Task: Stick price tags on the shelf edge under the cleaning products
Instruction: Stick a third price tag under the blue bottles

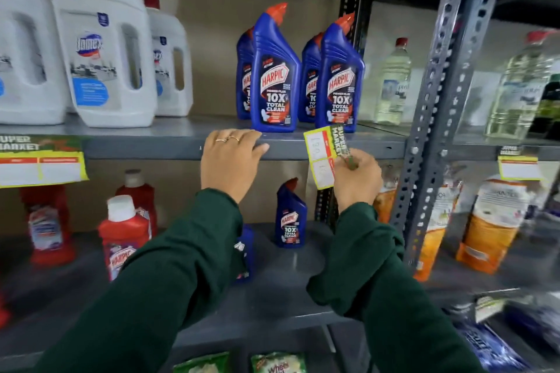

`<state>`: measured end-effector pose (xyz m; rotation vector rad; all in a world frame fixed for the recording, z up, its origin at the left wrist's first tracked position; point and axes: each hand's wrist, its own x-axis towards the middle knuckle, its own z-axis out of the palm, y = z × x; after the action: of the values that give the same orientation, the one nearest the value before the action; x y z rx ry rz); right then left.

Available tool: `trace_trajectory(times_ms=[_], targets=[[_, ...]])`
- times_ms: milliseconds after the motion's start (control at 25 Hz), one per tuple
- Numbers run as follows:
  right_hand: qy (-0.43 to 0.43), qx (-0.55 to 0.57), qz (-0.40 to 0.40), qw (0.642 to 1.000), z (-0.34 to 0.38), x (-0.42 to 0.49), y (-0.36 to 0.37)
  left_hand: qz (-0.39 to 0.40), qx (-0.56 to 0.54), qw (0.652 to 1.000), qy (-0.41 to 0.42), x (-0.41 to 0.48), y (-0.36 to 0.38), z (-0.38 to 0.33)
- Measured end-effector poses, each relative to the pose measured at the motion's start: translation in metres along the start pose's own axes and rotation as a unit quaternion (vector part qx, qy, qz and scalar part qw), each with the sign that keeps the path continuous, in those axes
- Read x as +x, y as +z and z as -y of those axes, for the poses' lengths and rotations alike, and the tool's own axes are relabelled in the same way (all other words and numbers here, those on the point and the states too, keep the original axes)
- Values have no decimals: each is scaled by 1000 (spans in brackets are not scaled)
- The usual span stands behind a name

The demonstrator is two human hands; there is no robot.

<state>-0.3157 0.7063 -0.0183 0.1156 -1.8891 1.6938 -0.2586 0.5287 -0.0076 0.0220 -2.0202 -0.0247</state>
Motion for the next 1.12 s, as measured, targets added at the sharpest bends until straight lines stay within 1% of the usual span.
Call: trace_trajectory(times_ms=[40, 80, 120, 200, 240, 280, 320, 360, 400, 480, 520, 560, 600, 640, 800, 920, 1120], targets=[[-3, 42, -13, 999, 2, -1, -3, -4, -3, 1000, -5, 0, 1, 0], [-10, 83, -6, 996, 6, -4, -6, -10, -11, 1000, -15, 1, 0, -1], [-25, 113, 21, 993, 8, -5, -7, -13, -30, 999, -31, 1, 0, -2], [-66, 114, 122, 984, 13, -8, -9, -2, -118, 991, -58, 4, -6, -7], [-87, 101, 176, 975, 16, -10, -10, 15, -177, 982, -57, 6, -10, -10], [-103, 89, 212, 968, 17, -11, -12, 38, -216, 975, -42, 8, -13, -12], [-111, 85, 235, 962, 17, -10, -13, 62, -216, 974, -21, 8, -14, -15], [-115, 90, 248, 958, 17, -9, -14, 80, -193, 978, -6, 7, -14, -17], [-118, 91, 253, 956, 17, -9, -15, 90, -173, 981, -4, 6, -13, -18], [-137, 68, 239, 959, 16, -10, -16, 88, -177, 980, -16, 5, -12, -21], [-167, 32, 216, 961, 14, -8, -16, 79, -186, 979, -18, 5, -11, -22], [-215, -13, 186, 959, 12, -6, -16, 70, -187, 980, -17, 5, -10, -23], [-261, -47, 161, 951, 9, -4, -14, 63, -183, 981, -19, 6, -10, -24], [-289, -66, 153, 943, 5, -2, -12, 58, -172, 983, -21, 6, -8, -25], [-291, -59, 152, 943, -4, 4, -8, 29, -119, 992, -13, -1, 3, -30], [-285, -62, 139, 946, -6, 4, -5, -1, -132, 991, -25, -1, 6, -31], [-275, -70, 98, 954, -4, 8, 5, -13, -151, 987, -55, 6, 7, -30]])
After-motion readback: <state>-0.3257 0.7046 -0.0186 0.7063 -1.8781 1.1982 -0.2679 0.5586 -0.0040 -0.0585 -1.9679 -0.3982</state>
